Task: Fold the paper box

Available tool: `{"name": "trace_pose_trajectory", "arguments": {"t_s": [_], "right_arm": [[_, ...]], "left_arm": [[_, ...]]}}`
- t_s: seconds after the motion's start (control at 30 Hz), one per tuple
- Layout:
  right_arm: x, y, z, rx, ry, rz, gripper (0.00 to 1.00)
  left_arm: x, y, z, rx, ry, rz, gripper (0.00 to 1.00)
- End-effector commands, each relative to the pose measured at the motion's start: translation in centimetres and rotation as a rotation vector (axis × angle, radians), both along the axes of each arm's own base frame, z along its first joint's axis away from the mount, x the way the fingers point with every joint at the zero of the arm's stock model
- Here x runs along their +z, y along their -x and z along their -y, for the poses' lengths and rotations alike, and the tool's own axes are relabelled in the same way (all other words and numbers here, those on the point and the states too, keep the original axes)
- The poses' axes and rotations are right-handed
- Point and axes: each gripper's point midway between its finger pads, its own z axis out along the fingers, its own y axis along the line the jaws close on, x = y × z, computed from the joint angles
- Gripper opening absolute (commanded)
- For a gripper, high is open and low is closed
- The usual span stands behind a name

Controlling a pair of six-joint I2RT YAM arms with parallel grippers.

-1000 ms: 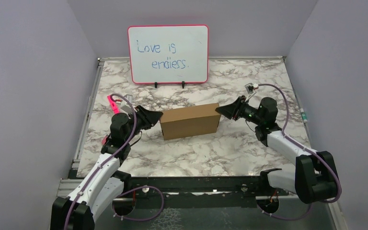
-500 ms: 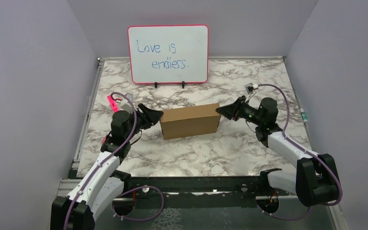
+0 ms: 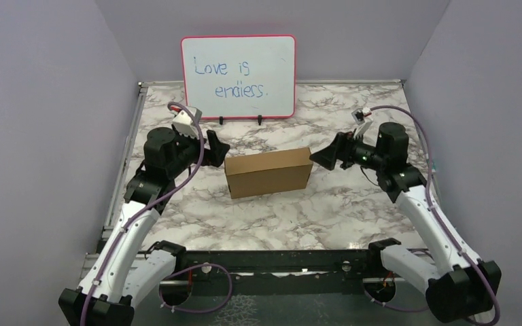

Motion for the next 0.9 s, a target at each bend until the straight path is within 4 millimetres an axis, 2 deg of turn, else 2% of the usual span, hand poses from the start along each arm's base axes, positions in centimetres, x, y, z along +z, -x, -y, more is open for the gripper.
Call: {"name": "trace_pose_trajectory", "arguments": {"t_s": [0.0,0.07,0.2,0.33,0.53,0.7,0.87], "right_arm": [[2.9,1.8,2.9,-0.155,0.079,0.075,0.94],[4.1,2.7,4.0,-0.213,0.085,0.137,1.0],[6.1,4.6,5.9,-0.294,0.092,0.249,1.0],[7.1,6.7,7.3,-0.348,0.103,0.324,1.0],[7.9,9.4,9.8,-0.449,0.117,0.461,1.0],[9.1,11.4,11.4,-0.518,0.099,0.583,1.0],[9.1,11.9,11.0,-0.497,0.077,0.616,1.0]], "left_arm": [[0.8,1.3,2.8,-0.237,-0.151,0.066,0.82],[0.8,1.5,4.0,-0.289,-0.187,0.078,0.82],[0.1,1.7,6.0,-0.362,-0.287,0.07,0.82],[-0.7,2.7,8.2,-0.465,-0.342,0.079,0.83],[-3.1,4.0,11.3,-0.63,-0.494,0.082,0.84],[-5.1,3.1,12.6,-0.659,-0.618,0.084,0.86],[-6.7,1.5,12.6,-0.648,-0.709,0.075,0.86]]}}
